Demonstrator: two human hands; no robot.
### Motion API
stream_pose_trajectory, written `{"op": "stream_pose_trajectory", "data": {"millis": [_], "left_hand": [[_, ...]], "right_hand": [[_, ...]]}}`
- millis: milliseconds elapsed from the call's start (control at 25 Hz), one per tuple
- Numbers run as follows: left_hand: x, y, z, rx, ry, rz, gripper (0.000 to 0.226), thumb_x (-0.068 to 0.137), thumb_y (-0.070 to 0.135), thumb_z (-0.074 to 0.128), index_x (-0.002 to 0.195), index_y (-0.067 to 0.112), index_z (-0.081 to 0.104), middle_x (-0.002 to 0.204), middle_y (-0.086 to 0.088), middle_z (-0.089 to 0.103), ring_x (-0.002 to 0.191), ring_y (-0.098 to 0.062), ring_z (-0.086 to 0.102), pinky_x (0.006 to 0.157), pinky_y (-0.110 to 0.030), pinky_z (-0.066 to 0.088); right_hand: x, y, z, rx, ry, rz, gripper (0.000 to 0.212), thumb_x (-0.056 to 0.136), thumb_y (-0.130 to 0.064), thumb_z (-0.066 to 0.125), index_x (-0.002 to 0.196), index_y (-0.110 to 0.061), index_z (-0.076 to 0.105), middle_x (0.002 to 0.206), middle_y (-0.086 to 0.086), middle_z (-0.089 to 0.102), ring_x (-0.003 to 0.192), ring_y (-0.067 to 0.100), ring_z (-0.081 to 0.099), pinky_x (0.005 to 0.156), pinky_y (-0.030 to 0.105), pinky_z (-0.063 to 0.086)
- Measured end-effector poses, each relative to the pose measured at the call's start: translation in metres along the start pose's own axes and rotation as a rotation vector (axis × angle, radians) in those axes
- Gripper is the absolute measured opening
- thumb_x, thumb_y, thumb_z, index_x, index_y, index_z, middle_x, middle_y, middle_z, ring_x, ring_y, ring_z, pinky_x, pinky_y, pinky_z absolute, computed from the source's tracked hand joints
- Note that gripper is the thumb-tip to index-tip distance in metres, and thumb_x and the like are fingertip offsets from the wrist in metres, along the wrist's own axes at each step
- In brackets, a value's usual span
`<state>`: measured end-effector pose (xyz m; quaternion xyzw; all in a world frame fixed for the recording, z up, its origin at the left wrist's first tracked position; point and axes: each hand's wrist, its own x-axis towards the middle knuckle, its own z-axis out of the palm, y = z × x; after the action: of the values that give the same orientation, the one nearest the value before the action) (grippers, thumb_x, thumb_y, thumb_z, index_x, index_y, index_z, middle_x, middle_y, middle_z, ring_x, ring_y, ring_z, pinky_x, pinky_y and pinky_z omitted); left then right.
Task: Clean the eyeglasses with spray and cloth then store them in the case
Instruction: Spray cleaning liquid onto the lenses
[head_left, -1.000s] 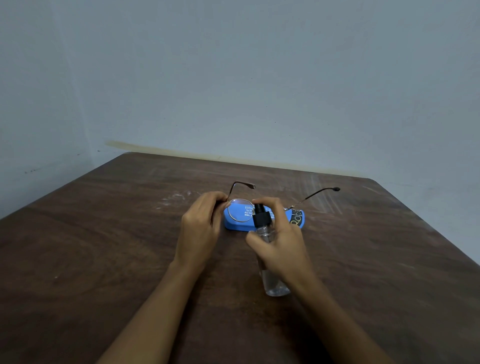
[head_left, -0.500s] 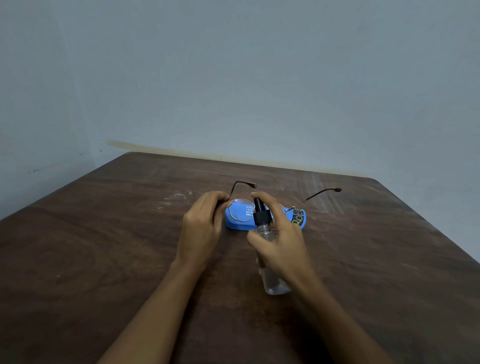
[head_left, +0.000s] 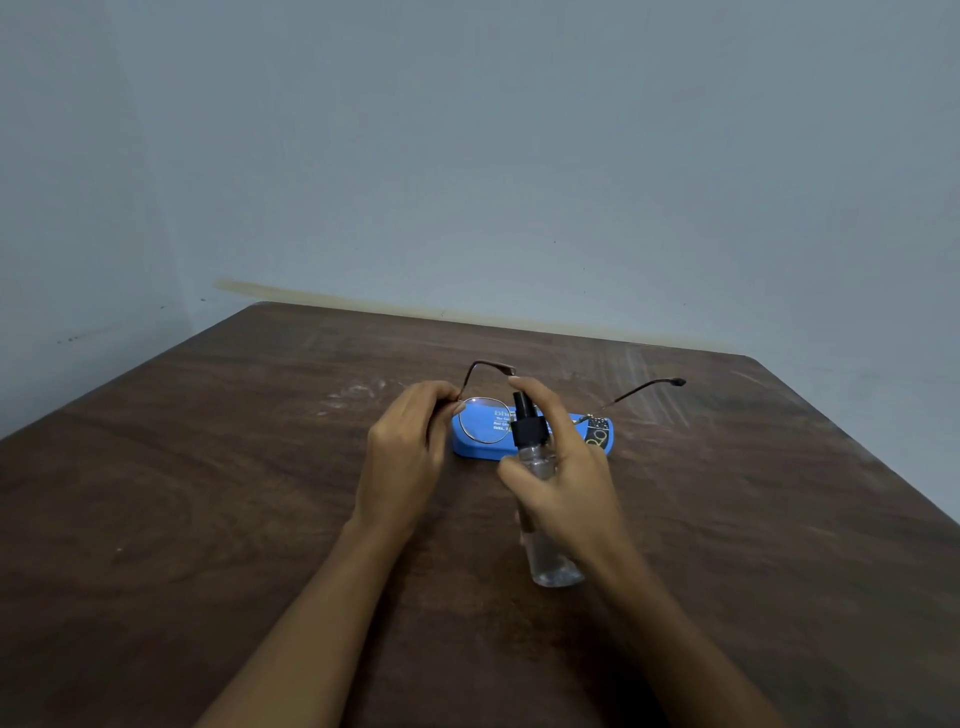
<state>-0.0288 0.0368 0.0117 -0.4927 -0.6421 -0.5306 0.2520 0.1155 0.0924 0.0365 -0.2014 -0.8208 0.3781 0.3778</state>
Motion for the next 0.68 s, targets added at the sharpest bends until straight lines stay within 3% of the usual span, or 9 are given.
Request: {"op": "stream_pose_trajectory", "data": {"millis": [280,360,520,680], "left_hand": [[0.0005,0.0001,0.0,-0.005,0.005,-0.008,0.009,0.079,-0.007,0.061,0.086,-0.001,0.062,0.08,-0.011,0.066,0.077,-0.003,0.05,0.072,-0.002,0.035],[0.0004,0.0004,-0.0003,-0.005,0.007,-0.006,0.009,0.079,-0.007,0.061,0.086,-0.001,0.062,0.08,-0.011,0.066,0.077,-0.004,0.05,0.072,-0.002,0.035],[0.0011,-0.0001,0.0003,-0.011,0.01,-0.008,0.009,0.079,-0.007,0.062,0.085,-0.001,0.063,0.08,-0.011,0.066,0.078,-0.006,0.051,0.073,-0.002,0.035],[0.0002,-0.002,0.0014,-0.017,0.015,-0.019,0.008,0.08,-0.005,0.061,0.086,0.001,0.062,0.08,-0.01,0.066,0.077,-0.001,0.049,0.073,-0.001,0.036]], "right_hand": [[0.0009,-0.0005,-0.001,-0.005,0.04,0.012,0.046,0.066,-0.01,0.058,0.096,-0.044,0.046,0.052,-0.018,0.055,0.043,0.005,0.047,0.045,0.015,0.04],[0.0007,-0.0009,-0.0008,-0.009,0.044,0.011,0.047,0.067,-0.006,0.059,0.095,-0.042,0.047,0.051,-0.018,0.054,0.043,0.004,0.045,0.045,0.01,0.036],[0.0006,-0.0014,-0.0024,0.022,0.02,0.045,0.056,0.068,-0.008,0.057,0.104,-0.05,0.046,0.048,-0.012,0.056,0.045,0.007,0.05,0.051,0.025,0.049],[-0.0013,0.0016,-0.0062,0.01,0.032,0.066,0.062,0.071,-0.008,0.056,0.11,-0.055,0.044,0.048,-0.008,0.055,0.049,0.018,0.055,0.057,0.031,0.053]]}}
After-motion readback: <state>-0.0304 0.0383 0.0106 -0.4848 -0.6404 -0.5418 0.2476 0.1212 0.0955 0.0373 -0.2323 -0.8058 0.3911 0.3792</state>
